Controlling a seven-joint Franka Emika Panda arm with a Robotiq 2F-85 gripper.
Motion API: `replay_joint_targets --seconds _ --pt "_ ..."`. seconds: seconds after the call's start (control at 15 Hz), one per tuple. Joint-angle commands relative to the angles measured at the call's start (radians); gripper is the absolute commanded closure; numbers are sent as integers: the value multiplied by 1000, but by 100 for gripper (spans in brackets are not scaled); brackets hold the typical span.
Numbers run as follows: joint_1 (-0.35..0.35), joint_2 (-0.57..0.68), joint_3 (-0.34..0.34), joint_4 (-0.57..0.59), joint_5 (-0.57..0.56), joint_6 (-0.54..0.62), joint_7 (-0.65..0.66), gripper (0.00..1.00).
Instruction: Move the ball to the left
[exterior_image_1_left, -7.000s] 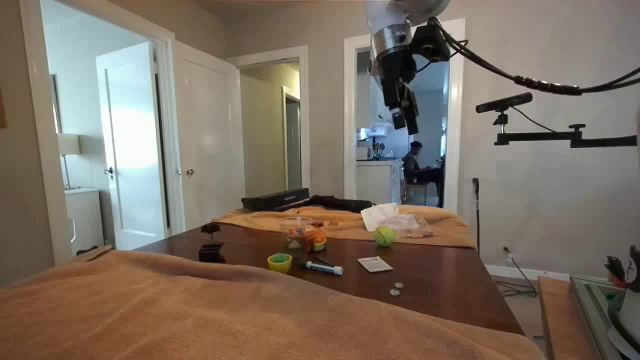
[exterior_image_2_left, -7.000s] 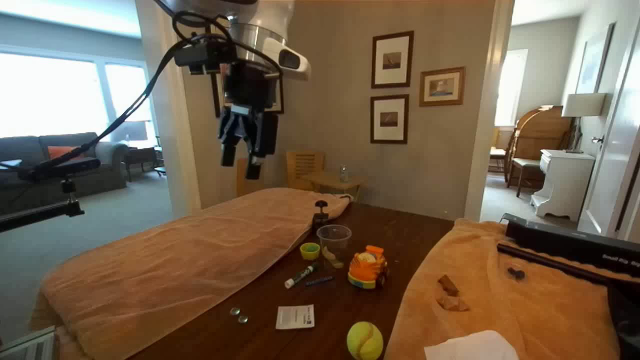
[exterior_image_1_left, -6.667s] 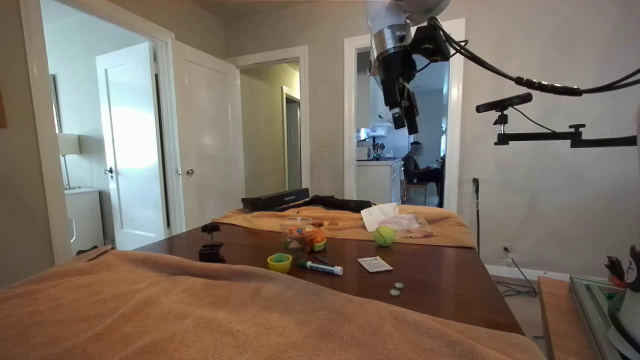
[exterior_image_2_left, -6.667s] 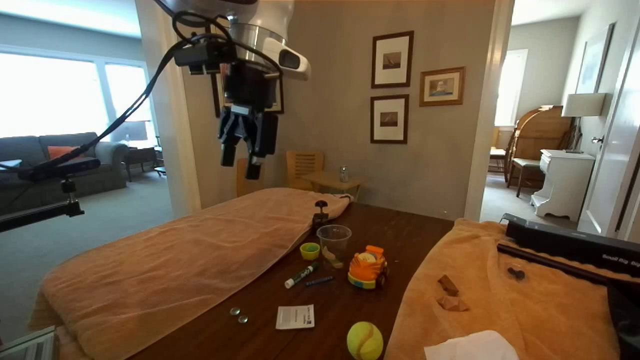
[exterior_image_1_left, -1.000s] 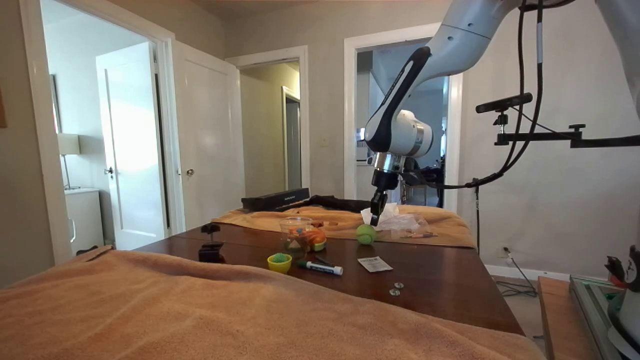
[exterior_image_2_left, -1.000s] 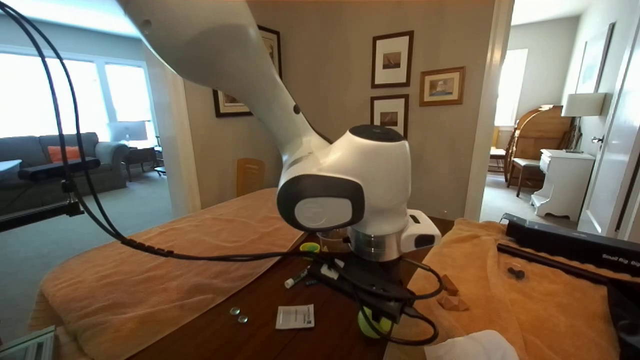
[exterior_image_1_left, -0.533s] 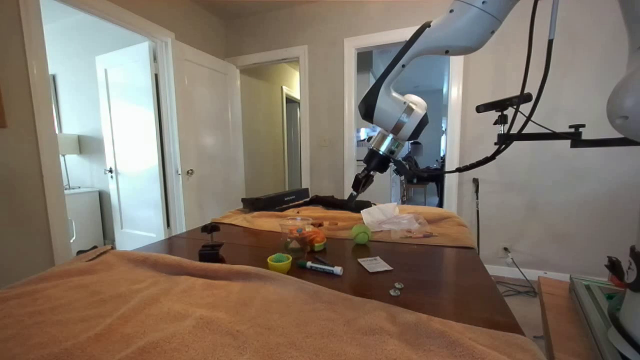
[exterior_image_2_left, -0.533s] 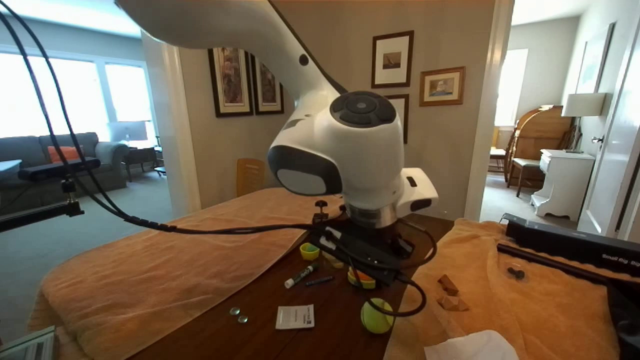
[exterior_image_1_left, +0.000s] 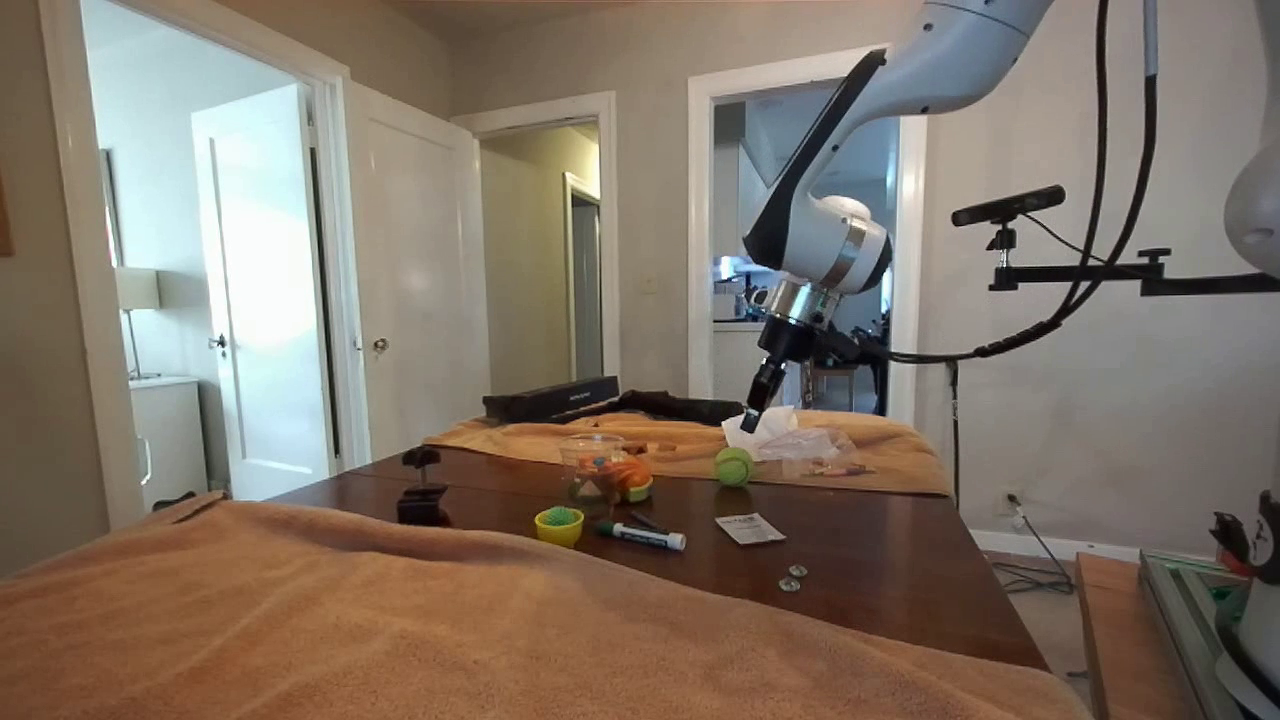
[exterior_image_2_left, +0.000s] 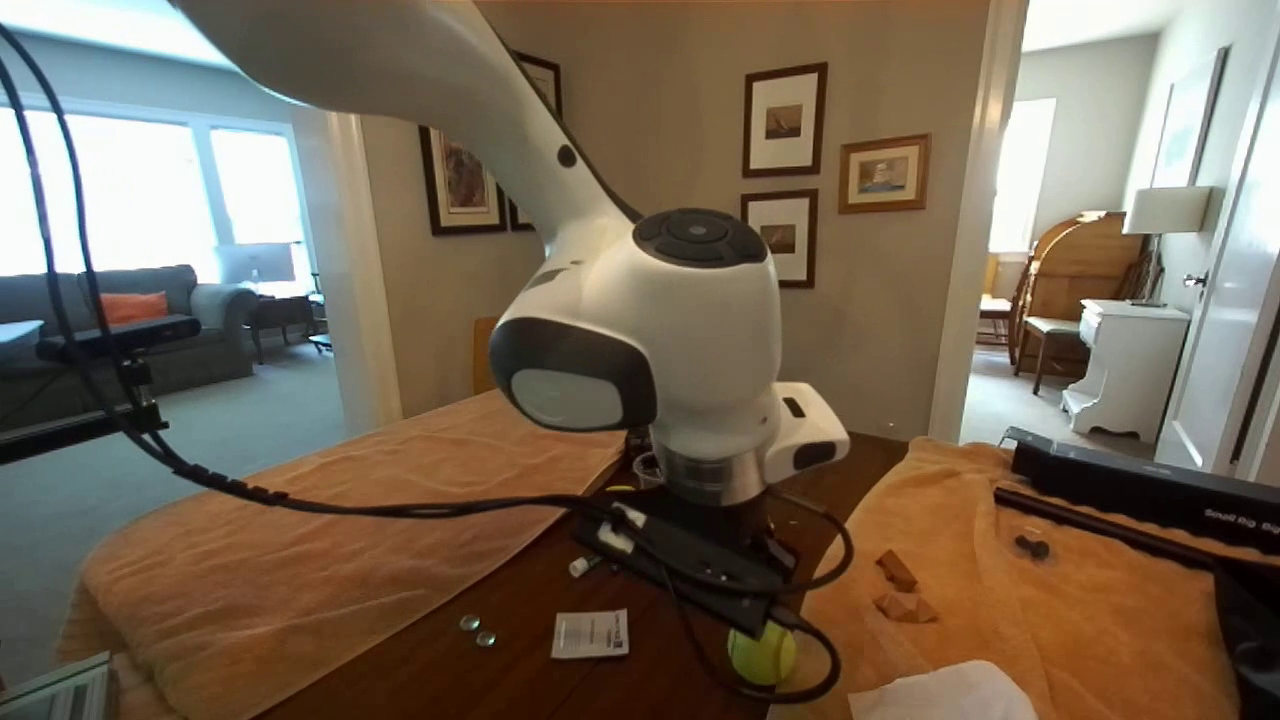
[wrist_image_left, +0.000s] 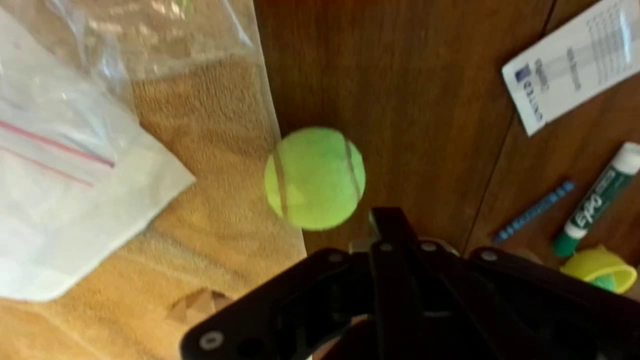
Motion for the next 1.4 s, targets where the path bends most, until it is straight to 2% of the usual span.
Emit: replay_joint_targets --seconds 0.0,0.2,0.33,0.6,0.73,0.8,1.07,1.33 --pt "199 -84 -237 -97 -271 -57 224 100" --pt "309 -64 -379 -72 -513 -122 412 100" --pt "342 -47 -415 -31 -612 -183 480 100" --pt "351 -11 -406 20 -580 -208 439 100" --pt "350 21 -399 42 -556 -171 429 100" --pt "350 -19 -402 1 -563 -177 436 99" --pt "347 10 -397 27 -564 -175 437 99" --pt "330 86 -389 63 -543 -108 419 100"
